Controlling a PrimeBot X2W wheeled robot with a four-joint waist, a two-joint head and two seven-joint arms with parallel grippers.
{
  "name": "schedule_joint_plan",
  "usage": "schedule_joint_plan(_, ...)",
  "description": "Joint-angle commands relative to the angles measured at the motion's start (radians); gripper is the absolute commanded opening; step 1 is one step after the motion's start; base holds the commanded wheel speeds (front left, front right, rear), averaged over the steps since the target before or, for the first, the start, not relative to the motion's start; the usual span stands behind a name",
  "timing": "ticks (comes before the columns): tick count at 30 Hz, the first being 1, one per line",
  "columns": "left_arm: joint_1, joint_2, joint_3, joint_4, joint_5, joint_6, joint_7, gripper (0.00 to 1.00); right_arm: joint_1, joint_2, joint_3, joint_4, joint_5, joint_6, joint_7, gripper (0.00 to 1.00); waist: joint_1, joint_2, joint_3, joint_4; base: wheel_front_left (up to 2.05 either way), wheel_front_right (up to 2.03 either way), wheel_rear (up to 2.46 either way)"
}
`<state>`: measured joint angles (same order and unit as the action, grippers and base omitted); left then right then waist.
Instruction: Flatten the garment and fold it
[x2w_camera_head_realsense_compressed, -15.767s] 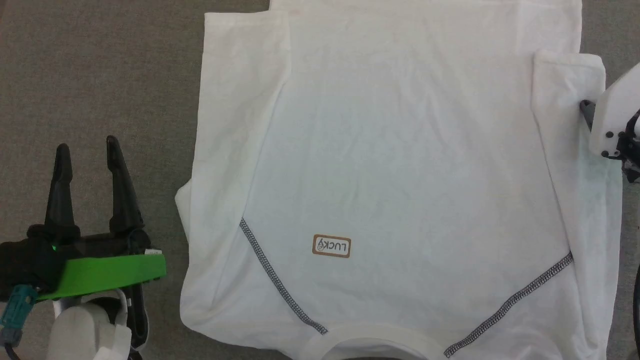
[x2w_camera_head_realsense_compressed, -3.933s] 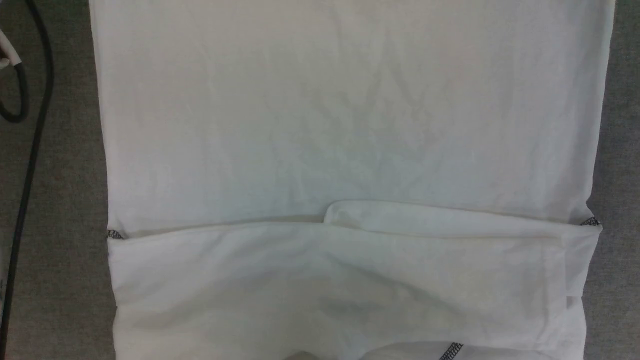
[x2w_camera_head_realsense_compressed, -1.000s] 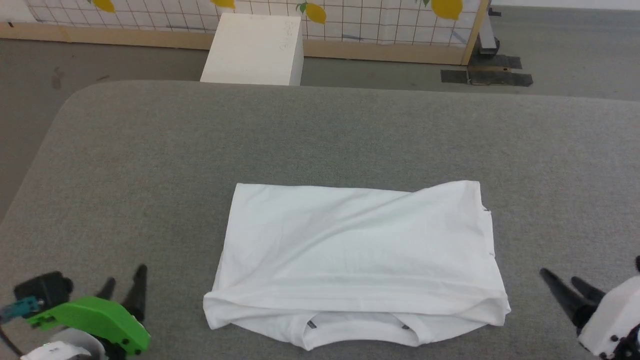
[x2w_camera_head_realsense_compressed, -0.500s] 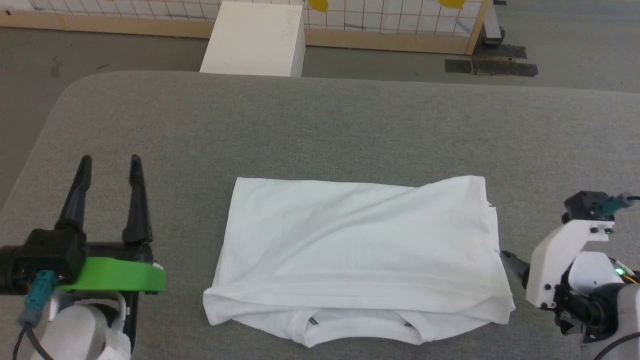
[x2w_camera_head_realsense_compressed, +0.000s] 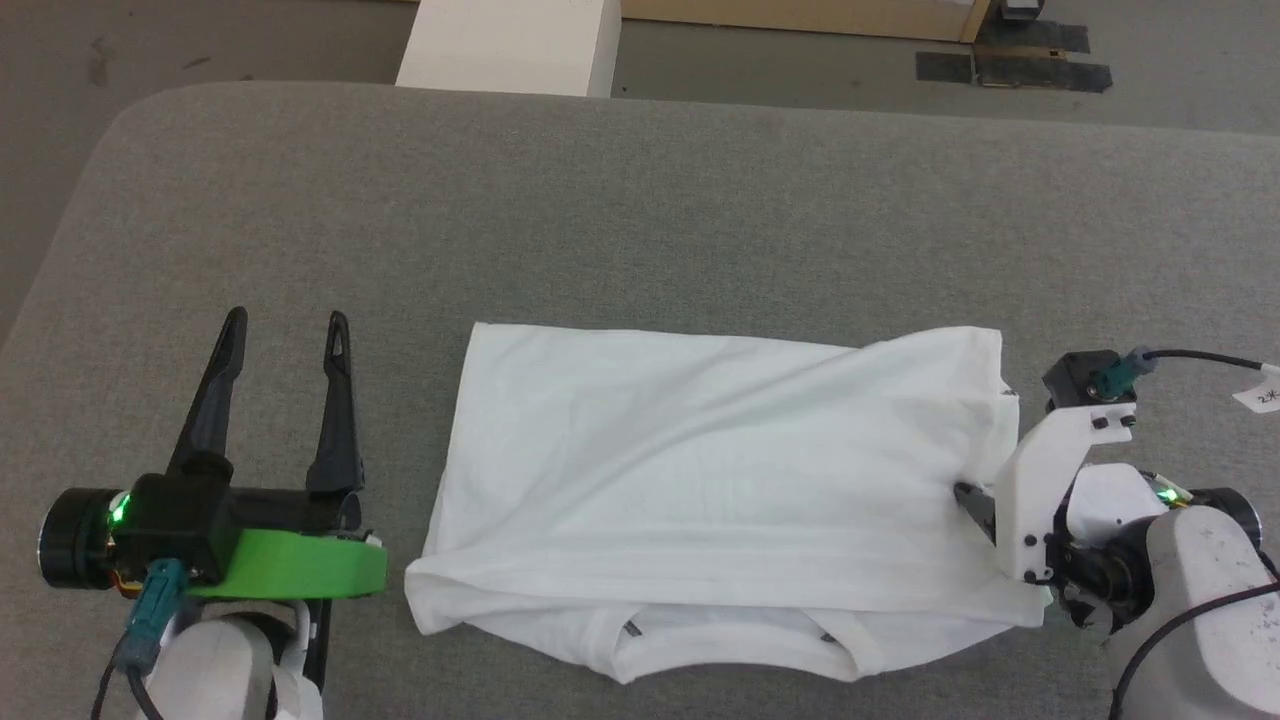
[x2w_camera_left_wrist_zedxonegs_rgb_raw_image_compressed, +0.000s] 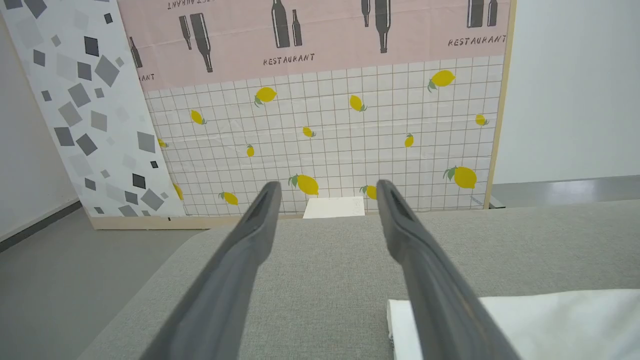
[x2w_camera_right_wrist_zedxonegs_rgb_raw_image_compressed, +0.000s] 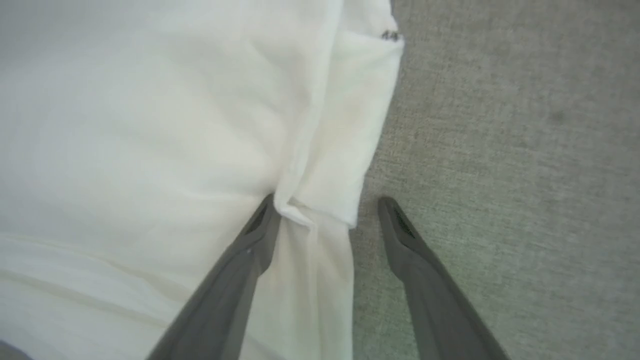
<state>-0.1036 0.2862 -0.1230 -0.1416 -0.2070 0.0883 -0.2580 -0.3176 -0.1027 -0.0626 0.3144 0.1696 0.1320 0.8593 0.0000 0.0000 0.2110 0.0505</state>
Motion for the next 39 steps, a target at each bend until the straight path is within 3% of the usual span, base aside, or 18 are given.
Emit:
schedule_joint_plan(1,0.008,-0.009,0.012,0.003,0.013,-0.012,-0.004,1.0,0.019,0.008,0.009,0.05,0.019,-0.001,0.008,0.0,0.0,0.0,0.0,-0.002,0.0,0.0,0.0)
schedule_joint_plan(7,0.026,-0.037,0.052,-0.002,0.04,-0.049,-0.004,1.0,0.019,-0.07,-0.028,0.032,0.07,-0.001,0.005,0.0,0.0,0.0,-0.01,-0.013,0.0,0.0,0.0)
schedule_joint_plan(13,0.047,-0.054,0.085,0.0,0.061,-0.075,-0.004,1.0,0.043,-0.174,-0.155,0.015,0.032,-0.001,0.034,0.0,0.0,0.0,-0.021,-0.028,0.0,0.0,0.0)
schedule_joint_plan(19,0.059,-0.08,0.104,0.01,0.076,-0.094,-0.004,1.0,0.049,-0.205,-0.219,-0.007,-0.017,-0.001,0.048,0.0,0.0,0.0,-0.042,-0.031,0.0,0.0,0.0)
schedule_joint_plan(30,0.107,-0.121,0.147,0.006,0.084,-0.123,-0.004,1.0,0.093,-0.248,0.028,-0.338,0.144,-0.001,0.149,0.0,0.0,0.0,-0.086,-0.031,0.0,0.0,0.0)
schedule_joint_plan(34,0.106,-0.134,0.152,0.003,0.088,-0.138,-0.004,1.0,0.062,-0.213,0.12,-0.406,0.174,-0.001,0.166,0.0,0.0,0.0,-0.079,-0.013,0.0,0.0,0.0)
schedule_joint_plan(39,0.092,-0.152,0.147,0.006,0.092,-0.156,-0.004,1.0,0.011,-0.133,0.216,-0.38,0.186,-0.001,0.133,0.0,0.0,0.0,-0.067,0.032,0.0,0.0,0.0)
